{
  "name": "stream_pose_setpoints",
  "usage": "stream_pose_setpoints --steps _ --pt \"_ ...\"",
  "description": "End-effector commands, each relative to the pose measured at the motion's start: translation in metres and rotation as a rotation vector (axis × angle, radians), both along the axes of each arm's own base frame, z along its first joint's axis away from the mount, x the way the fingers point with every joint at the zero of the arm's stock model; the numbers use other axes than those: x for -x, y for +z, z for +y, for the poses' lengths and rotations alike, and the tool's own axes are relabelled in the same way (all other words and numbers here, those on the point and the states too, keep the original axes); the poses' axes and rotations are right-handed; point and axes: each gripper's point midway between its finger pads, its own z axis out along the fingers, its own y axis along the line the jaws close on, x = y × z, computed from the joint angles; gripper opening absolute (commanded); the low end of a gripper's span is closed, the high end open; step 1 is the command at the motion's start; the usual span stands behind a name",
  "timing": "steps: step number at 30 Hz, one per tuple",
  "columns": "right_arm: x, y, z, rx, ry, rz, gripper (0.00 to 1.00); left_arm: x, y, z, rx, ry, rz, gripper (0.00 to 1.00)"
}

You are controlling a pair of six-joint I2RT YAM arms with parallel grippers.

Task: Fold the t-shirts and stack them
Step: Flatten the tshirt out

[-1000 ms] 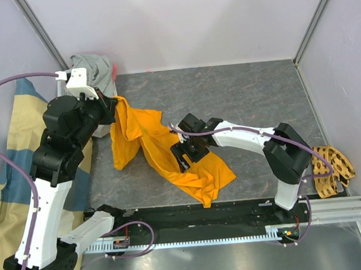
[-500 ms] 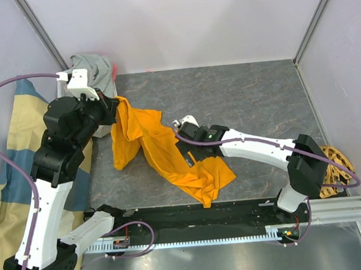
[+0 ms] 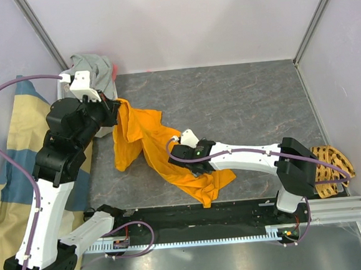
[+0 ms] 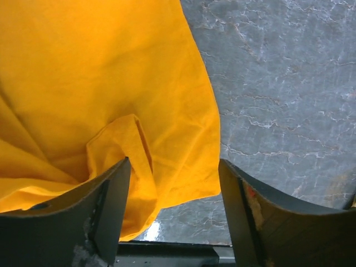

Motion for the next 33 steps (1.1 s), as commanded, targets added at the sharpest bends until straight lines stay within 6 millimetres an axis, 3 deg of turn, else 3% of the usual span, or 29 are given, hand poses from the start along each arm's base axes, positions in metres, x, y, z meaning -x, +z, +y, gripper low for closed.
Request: stream_pose_setpoints --steps 1,15,22,25,28,29,32,33 --pt "-0.004 -0.008 -0.009 0.055 -0.006 -0.036 0.70 0.000 0.017 -0.002 0.041 -0.011 -0.059 0.02" --pt "0.003 -0.030 0.013 0.018 0.103 0.053 0.67 0.000 0.011 0.002 0.043 0.015 -0.048 0.02" --pt "0.012 -0.057 0.014 0.022 0.130 0.120 0.64 0.001 0.007 0.004 0.039 0.025 -0.045 0.02" --pt "0.014 -0.066 0.013 0.027 0.128 0.128 0.59 0.002 0.004 0.006 0.035 0.031 -0.043 0.02" --pt "0.015 -0.073 0.012 0.029 0.126 0.135 0.47 0.004 0.004 0.007 0.035 0.036 -0.044 0.02" --pt "0.015 -0.074 0.013 0.026 0.127 0.135 0.30 0.003 0.003 0.007 0.034 0.036 -0.043 0.02" --pt "0.014 -0.073 0.013 0.028 0.122 0.129 0.00 0.004 0.003 0.008 0.033 0.038 -0.045 0.02" --pt "0.012 -0.068 0.015 0.015 0.119 0.119 0.00 0.004 0.004 0.008 0.033 0.040 -0.046 0.02"
